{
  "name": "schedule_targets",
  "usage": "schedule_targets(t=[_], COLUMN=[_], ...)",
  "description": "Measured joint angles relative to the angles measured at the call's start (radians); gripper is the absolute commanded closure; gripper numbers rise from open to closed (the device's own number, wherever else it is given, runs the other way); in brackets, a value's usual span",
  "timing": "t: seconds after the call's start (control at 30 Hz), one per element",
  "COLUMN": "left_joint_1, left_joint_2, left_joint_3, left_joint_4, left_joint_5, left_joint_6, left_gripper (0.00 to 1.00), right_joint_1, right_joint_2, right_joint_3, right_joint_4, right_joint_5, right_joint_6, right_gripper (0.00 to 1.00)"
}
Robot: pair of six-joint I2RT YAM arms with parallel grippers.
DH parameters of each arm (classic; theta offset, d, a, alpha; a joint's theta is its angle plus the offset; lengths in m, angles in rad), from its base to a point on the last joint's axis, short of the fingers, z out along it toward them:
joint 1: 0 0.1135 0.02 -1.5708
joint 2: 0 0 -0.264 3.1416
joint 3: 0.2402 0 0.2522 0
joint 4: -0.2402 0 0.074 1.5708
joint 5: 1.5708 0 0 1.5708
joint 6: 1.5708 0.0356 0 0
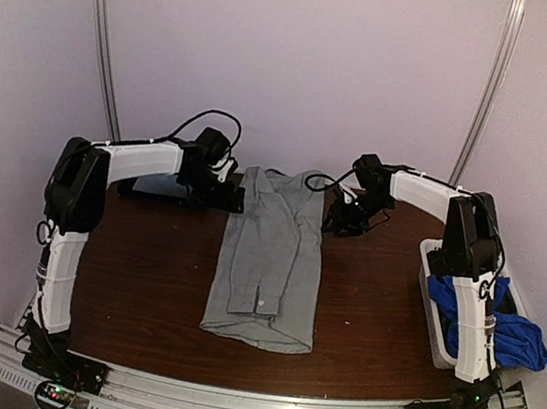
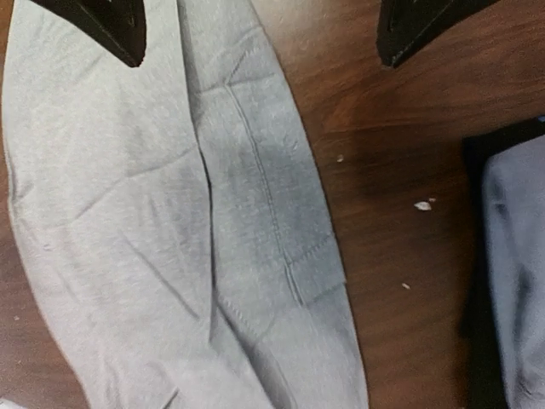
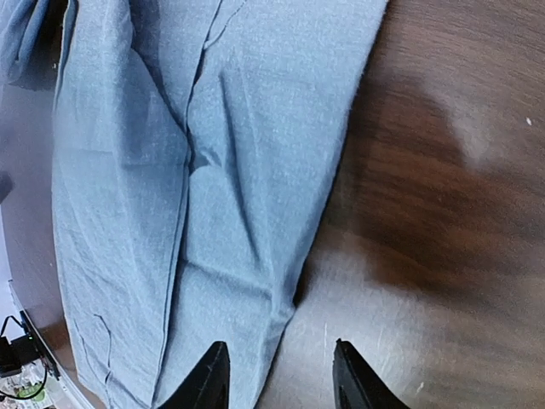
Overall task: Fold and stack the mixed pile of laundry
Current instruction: Rotate the rectangle-folded shirt at the center of the board, then pick up the rectangle-folded shirt from the center of the board.
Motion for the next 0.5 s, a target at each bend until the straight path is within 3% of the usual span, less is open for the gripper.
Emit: schedule_targets(t=[0.13, 0.2, 0.23, 0.27, 0.37, 0.5], left_joint_1=[-0.002, -0.004, -0.004, -0.004, -0.003, 0.001], left_joint_2=[-0.287, -0.481, -0.573, -0.642, -0.835, -0.893], left_joint_3=[-0.184, -0.304, -0.358, -0.404, -0.547, -0.642], left_joint_4=[0.033, 0.086, 0.121, 0.156, 0.236, 0.220], left_joint_5=[-0.094, -0.158, -0.194, -0.221, -0.327, -0.345], left_joint_6=[0.025, 0.029, 0.027, 0.026, 0.013, 0.029], left_gripper=[0.02, 0.02, 0.02, 0.02, 0.02, 0.02], right_joint_1=[0.004, 0.005, 0.006, 0.007, 0.005, -0.027], right_joint_2=[-0.175, -0.301, -0.380, -0.462, -0.676, -0.821], right_joint_3=[-0.159, -0.253, -0.305, -0.356, -0.483, -0.563], right_joint_4=[0.010, 0.033, 0.052, 0.081, 0.191, 0.270], right_joint_5=[0.010, 0.024, 0.034, 0.043, 0.075, 0.104], right_joint_6=[0.004, 0.009, 0.007, 0.009, 0.028, 0.078], right_gripper=[0.42, 0.24, 0.06, 0.01, 0.00, 0.00])
